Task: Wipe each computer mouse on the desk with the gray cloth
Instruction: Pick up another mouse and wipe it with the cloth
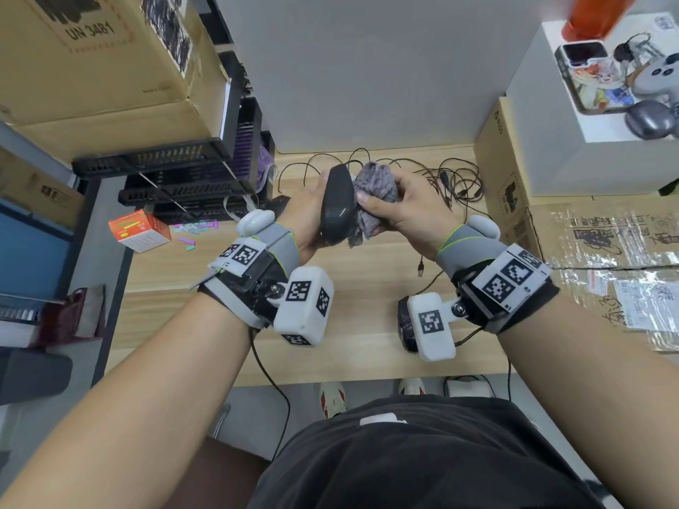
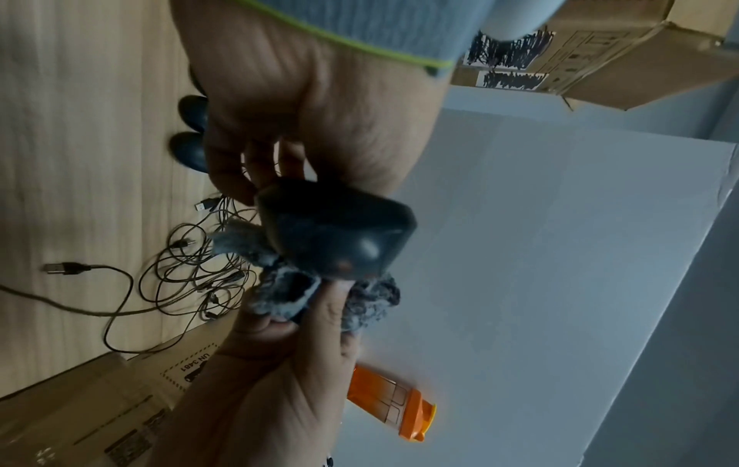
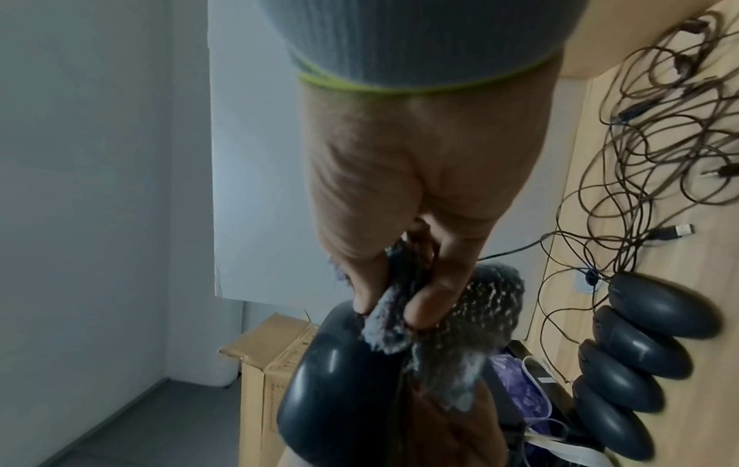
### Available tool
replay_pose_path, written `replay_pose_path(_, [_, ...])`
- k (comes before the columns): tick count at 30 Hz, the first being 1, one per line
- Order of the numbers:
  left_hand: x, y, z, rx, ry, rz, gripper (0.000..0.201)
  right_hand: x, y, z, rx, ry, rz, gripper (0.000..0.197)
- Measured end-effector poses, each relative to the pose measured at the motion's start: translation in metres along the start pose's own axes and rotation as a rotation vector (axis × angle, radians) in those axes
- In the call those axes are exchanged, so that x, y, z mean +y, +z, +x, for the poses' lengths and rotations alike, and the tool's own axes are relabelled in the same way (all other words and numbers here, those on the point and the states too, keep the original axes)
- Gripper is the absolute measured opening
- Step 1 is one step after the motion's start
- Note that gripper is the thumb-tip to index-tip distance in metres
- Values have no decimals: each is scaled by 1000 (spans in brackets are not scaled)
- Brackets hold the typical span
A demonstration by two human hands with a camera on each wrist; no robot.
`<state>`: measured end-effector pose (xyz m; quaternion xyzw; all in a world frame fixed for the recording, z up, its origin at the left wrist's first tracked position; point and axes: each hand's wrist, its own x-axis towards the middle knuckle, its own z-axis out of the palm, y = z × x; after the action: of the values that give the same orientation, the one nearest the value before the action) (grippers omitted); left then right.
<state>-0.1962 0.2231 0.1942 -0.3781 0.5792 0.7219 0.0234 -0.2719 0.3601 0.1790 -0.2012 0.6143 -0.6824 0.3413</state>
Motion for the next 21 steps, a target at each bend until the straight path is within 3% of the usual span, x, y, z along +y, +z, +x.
replay_pose_path(4, [-2, 0, 2, 28, -78, 6, 45, 5, -5, 3, 61, -5, -128, 20])
replay_pose_path(7, [6, 3, -1, 0, -118, -148, 63, 12, -9, 6, 142, -26, -332, 30])
replay_pose_path(10, [11, 4, -3, -135, -157, -125, 88, 9, -9, 6, 207, -66, -539, 31])
replay_pose_path(12, [12, 9, -8, -171, -128, -118, 79, 2, -8, 3, 224, -129, -576, 26])
replay_pose_path(15, [9, 14, -6, -120, -51, -187, 53, -10, -3, -7, 38, -223, -435, 14])
replay_pose_path(19, [8, 14, 2, -64, -87, -317, 50, -10, -11, -14, -357, -257, -615, 30])
replay_pose_path(21, [9, 20, -2, -56, -89, -373, 49, -10, -19, -9, -292, -249, -612, 38])
